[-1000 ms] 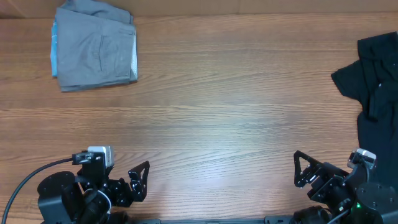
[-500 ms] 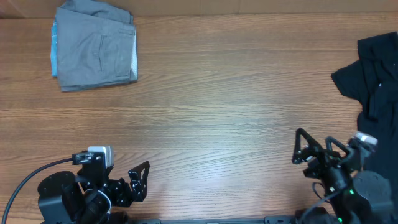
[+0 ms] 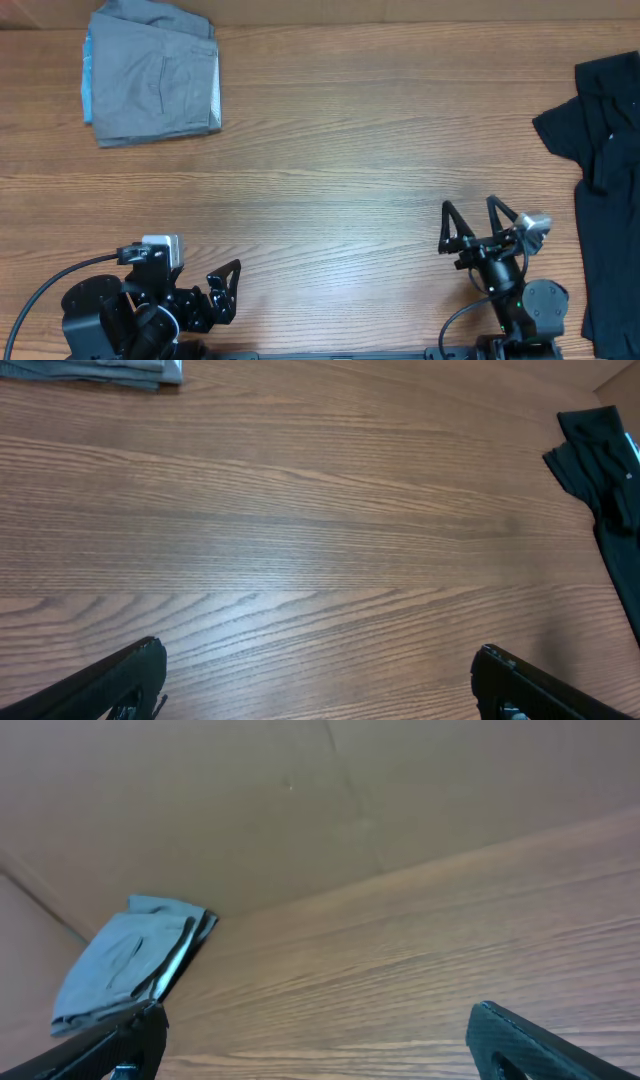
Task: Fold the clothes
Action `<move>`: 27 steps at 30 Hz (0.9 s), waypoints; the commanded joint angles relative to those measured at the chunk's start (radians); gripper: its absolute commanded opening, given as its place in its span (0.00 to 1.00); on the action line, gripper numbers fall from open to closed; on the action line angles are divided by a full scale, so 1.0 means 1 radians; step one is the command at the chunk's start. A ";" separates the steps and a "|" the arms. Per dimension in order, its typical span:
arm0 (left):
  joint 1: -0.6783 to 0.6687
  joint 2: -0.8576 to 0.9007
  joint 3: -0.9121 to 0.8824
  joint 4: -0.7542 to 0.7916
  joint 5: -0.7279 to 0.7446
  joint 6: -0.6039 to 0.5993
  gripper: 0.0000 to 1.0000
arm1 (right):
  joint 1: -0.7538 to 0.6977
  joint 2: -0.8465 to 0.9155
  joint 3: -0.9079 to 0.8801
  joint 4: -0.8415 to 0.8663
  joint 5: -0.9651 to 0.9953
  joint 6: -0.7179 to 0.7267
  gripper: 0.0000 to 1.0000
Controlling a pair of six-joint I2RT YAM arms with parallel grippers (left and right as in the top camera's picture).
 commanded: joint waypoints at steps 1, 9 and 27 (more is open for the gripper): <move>0.005 -0.005 -0.004 0.003 -0.006 -0.010 1.00 | -0.023 -0.063 -0.034 0.013 -0.012 -0.019 1.00; 0.005 -0.005 -0.004 0.003 -0.006 -0.010 1.00 | -0.069 -0.095 -0.078 0.045 -0.040 -0.225 1.00; 0.005 -0.005 -0.004 0.003 -0.006 -0.010 1.00 | -0.068 -0.095 -0.077 0.000 0.051 -0.328 1.00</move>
